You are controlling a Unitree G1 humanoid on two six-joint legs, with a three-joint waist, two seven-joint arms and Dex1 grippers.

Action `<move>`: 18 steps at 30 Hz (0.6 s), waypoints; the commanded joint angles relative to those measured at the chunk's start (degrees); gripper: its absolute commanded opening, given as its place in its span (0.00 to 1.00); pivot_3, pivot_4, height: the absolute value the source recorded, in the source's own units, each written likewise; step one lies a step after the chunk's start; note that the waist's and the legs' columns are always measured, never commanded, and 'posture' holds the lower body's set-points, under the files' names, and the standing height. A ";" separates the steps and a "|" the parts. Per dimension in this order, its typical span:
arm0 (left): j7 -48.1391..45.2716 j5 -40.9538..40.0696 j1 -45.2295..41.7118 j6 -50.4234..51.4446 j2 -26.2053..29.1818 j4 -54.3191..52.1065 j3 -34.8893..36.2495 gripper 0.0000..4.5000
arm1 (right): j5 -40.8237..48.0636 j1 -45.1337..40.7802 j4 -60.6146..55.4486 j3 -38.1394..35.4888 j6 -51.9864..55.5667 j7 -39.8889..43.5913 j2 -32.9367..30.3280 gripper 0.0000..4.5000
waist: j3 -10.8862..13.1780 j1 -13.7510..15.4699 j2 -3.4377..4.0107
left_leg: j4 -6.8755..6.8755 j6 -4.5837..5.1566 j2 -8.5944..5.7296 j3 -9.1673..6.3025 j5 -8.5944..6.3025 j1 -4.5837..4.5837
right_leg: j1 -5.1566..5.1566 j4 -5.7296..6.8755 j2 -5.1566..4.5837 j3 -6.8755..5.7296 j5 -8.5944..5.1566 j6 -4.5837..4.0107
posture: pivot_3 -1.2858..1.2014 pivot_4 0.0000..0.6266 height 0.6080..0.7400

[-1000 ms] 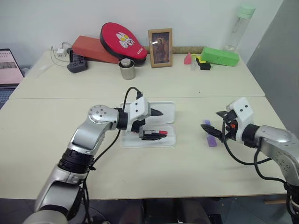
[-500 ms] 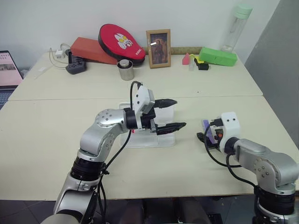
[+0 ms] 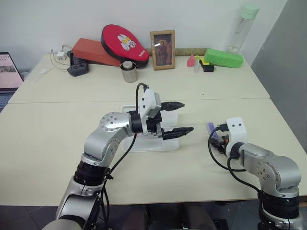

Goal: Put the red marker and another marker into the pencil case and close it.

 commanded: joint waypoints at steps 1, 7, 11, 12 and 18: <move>0.66 0.12 -1.25 -1.12 -0.13 -1.25 0.07 1.00 | -0.29 -0.76 -0.88 0.30 -0.44 1.26 -0.71 0.35 | 0.00 0.00 0.00 | 0.00 0.00 0.00 0.00 0.00 0.00 | 0.00 0.00 0.00 -0.01 0.00 0.00 | 0.52 0.24 1.00; 0.30 -0.67 -1.30 -0.59 0.14 -1.13 0.61 1.00 | -0.25 -2.20 -1.39 0.05 -1.52 3.06 -2.39 0.24 | 0.00 0.00 0.00 | 0.00 0.00 0.00 0.01 0.00 0.00 | 0.00 0.00 0.00 -0.01 0.00 0.00 | 0.52 0.24 1.00; -0.29 -0.22 0.66 0.40 3.49 -2.20 1.80 1.00 | 1.83 -3.94 -3.08 3.30 -5.68 11.85 -10.86 0.24 | 0.00 -0.04 0.00 | 0.00 0.01 -0.01 0.03 0.00 0.00 | -0.02 0.00 0.00 -0.02 0.00 0.00 | 0.52 0.24 1.00; -0.50 -0.51 1.41 0.89 4.53 -2.89 2.25 1.00 | 2.42 -4.04 -3.57 4.61 -6.65 14.74 -13.77 0.24 | 0.00 -0.05 0.00 | 0.00 0.01 -0.01 0.05 -0.01 0.01 | -0.01 0.00 0.00 -0.02 0.00 0.00 | 0.52 0.24 1.00; -2.39 -2.86 13.31 3.10 16.03 -10.97 9.79 1.00 | 8.92 -7.97 -3.80 8.00 -25.39 41.42 -25.03 0.24 | 0.03 -0.60 0.06 | 0.03 0.25 0.04 0.09 -0.15 0.05 | 0.00 -0.12 0.19 0.03 0.01 0.02 | 0.52 0.24 1.00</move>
